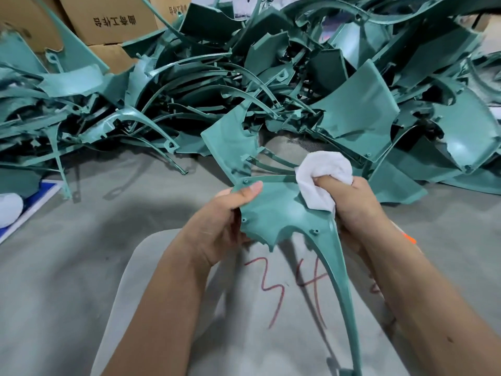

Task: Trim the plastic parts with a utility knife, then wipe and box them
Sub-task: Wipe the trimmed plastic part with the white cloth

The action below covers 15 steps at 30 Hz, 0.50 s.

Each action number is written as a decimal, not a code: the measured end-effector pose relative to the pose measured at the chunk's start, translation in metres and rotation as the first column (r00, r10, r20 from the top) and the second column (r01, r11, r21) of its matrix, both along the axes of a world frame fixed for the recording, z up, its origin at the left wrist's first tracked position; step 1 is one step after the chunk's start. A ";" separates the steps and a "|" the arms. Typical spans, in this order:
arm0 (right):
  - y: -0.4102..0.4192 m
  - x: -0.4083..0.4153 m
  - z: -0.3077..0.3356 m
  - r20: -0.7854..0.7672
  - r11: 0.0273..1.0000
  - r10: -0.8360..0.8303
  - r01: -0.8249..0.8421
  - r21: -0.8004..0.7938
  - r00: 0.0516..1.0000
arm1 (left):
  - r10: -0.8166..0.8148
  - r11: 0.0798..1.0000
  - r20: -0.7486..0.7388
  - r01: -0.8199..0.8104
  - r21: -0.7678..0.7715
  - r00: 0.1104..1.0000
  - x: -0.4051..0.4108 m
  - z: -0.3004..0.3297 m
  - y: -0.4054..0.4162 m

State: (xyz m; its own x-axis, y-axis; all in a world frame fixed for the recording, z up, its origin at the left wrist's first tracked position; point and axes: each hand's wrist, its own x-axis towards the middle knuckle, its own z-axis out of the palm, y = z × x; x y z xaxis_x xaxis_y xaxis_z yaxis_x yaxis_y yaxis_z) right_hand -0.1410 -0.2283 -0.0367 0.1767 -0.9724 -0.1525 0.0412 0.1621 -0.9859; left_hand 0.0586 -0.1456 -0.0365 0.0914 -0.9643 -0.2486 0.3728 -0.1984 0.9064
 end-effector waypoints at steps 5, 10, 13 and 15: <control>0.002 0.003 -0.003 0.046 1.000 0.007 -0.007 0.012 0.999 | 0.221 0.971 -0.113 -0.207 0.121 0.969 -0.024 0.002 -0.009; 0.001 0.004 0.001 0.078 0.998 0.060 -0.059 -0.013 0.995 | 0.386 0.922 -0.170 -0.379 0.077 0.907 -0.031 0.004 -0.010; 0.005 0.004 0.004 0.070 0.985 0.158 -0.153 -0.078 0.985 | 0.488 0.871 -0.217 -0.489 0.053 0.846 -0.027 0.004 -0.011; 0.008 0.005 0.006 0.027 0.964 0.216 -0.209 -0.165 0.976 | 0.555 0.824 -0.246 -0.565 0.033 0.795 -0.023 0.004 -0.013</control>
State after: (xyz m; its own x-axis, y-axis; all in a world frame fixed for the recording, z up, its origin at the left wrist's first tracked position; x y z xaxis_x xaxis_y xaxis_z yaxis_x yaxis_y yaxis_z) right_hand -0.1361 -0.2205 -0.0305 0.3847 -0.9229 0.0146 0.0669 0.0121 -0.9977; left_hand 0.0359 -0.1584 -0.0322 0.5629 -0.7721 -0.2949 0.6086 0.1458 0.7800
